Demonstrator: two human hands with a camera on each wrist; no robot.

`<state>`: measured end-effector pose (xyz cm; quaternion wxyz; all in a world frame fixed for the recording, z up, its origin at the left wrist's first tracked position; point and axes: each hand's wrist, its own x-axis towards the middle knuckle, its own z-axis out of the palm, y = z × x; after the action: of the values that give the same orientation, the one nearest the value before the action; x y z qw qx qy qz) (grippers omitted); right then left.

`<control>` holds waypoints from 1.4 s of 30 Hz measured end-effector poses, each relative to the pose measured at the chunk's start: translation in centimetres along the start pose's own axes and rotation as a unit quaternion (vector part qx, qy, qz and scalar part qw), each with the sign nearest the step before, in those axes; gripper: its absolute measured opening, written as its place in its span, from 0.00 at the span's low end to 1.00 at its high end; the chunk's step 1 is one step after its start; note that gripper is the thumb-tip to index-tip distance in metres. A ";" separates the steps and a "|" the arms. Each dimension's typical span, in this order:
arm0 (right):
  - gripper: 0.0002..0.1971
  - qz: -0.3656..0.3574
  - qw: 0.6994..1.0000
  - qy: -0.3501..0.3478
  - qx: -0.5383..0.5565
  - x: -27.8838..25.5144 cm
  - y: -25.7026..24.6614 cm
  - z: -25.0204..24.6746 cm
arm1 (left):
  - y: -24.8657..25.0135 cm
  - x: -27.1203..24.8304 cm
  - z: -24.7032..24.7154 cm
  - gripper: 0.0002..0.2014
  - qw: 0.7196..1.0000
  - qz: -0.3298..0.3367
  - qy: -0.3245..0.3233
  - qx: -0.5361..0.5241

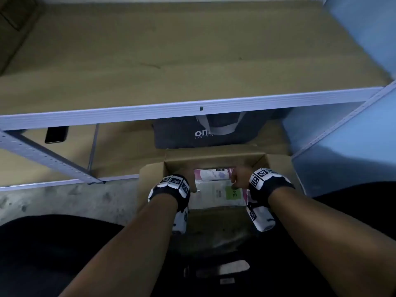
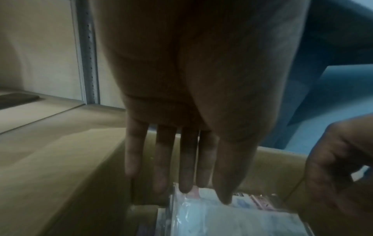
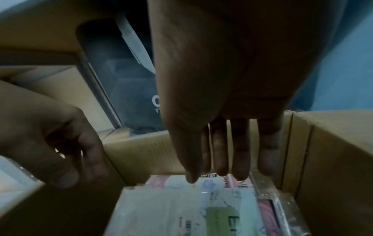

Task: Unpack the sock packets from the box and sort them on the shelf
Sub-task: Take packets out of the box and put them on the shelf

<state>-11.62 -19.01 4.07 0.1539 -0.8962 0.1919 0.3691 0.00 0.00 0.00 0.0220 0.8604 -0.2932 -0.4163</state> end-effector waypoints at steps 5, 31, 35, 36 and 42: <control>0.18 0.030 0.998 -0.044 0.013 3.9 2.1 0.5 | -0.1 3.0 0.7 0.22 0.998 -0.031 -0.046 0.031; 0.04 -0.036 0.989 -0.133 0.048 3.0 2.1 2.8 | 0.3 0.3 -3.3 0.08 0.999 -0.012 0.013 -0.044; 0.12 -0.031 0.997 -0.053 0.047 2.8 2.0 3.3 | 0.2 -1.1 -3.4 0.11 0.998 -0.003 0.033 -0.058; 0.14 -0.025 0.998 -0.033 0.050 2.9 2.2 3.4 | 0.2 -1.5 -3.4 0.13 0.997 -0.001 0.038 -0.063; 0.35 -0.022 0.998 -0.046 0.032 3.9 2.5 3.5 | -0.4 -2.2 -3.1 0.14 0.996 -0.005 0.043 -0.084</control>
<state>-12.34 -20.67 -1.50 0.1991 -0.8771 0.1765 0.4000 1.41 0.84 3.41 0.1046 0.8740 -0.2515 -0.4024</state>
